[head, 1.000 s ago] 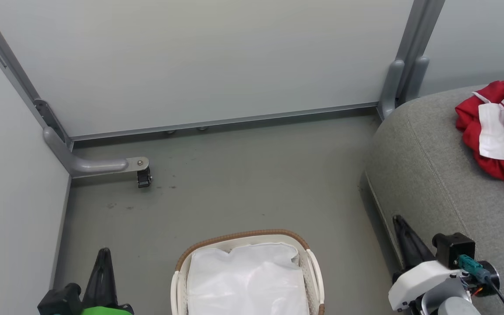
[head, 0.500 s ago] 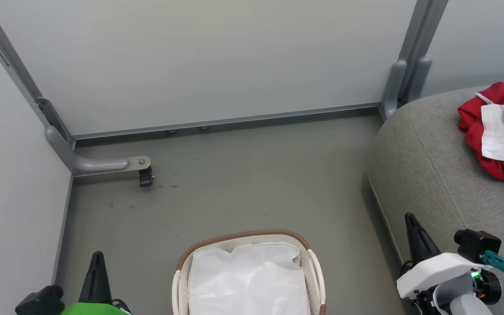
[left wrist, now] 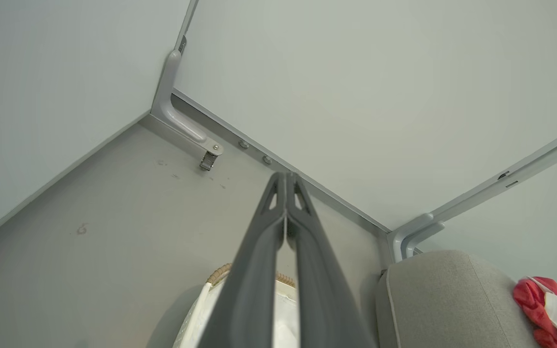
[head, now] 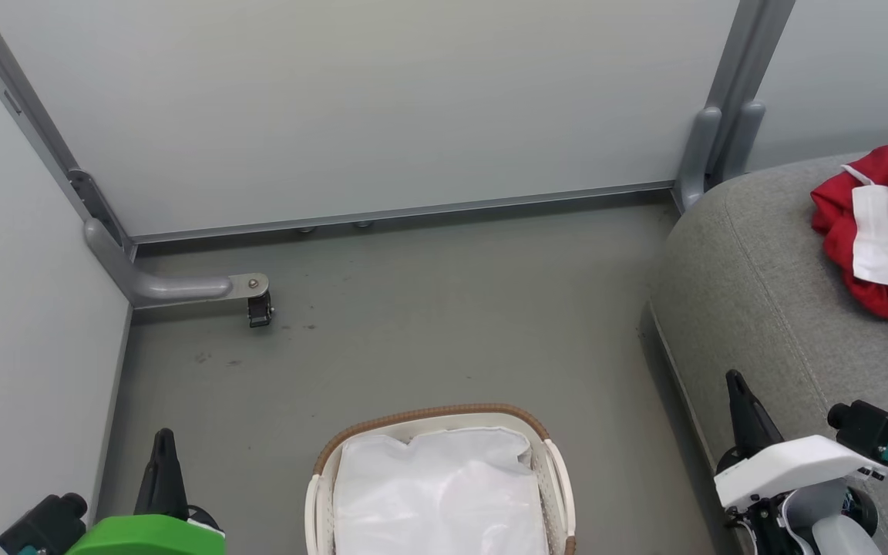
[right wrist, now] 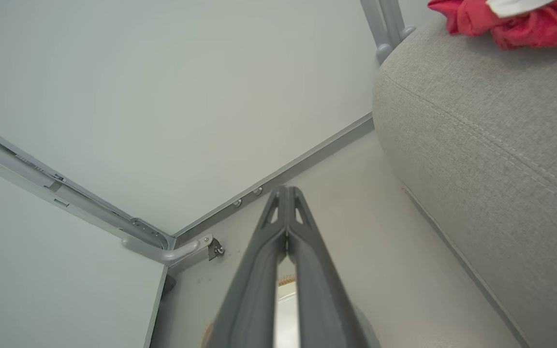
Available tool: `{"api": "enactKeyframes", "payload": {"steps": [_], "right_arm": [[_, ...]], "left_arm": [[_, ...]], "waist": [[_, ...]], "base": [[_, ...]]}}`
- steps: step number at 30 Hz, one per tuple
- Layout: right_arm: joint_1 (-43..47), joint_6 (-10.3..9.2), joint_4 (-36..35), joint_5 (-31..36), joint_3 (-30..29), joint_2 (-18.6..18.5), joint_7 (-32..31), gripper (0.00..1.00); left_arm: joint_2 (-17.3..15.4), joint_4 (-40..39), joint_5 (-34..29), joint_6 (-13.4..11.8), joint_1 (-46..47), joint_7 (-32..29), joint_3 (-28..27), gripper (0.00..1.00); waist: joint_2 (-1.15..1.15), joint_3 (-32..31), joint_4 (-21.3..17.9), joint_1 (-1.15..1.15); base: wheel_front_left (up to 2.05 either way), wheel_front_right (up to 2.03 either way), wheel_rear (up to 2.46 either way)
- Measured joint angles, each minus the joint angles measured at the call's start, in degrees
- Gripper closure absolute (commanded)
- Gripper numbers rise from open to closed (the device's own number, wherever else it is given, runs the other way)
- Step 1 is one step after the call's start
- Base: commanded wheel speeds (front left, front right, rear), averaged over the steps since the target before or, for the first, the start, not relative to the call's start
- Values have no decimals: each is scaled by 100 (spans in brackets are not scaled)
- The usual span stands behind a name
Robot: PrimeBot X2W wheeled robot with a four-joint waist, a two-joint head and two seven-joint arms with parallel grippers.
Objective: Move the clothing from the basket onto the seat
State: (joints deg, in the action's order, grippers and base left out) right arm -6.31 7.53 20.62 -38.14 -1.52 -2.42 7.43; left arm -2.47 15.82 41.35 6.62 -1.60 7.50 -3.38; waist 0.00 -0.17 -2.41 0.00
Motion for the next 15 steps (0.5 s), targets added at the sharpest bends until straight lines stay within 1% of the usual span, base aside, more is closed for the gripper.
{"api": "enactKeyframes", "payload": {"steps": [15], "right_arm": [[0,0,-149,-1192,-109,-5,-312,100]], "left_arm": [[-1,-38,1122,19,146,-305,-58,100]], "waist": [[0,5,37,0]], "base": [[0,0,0]]}}
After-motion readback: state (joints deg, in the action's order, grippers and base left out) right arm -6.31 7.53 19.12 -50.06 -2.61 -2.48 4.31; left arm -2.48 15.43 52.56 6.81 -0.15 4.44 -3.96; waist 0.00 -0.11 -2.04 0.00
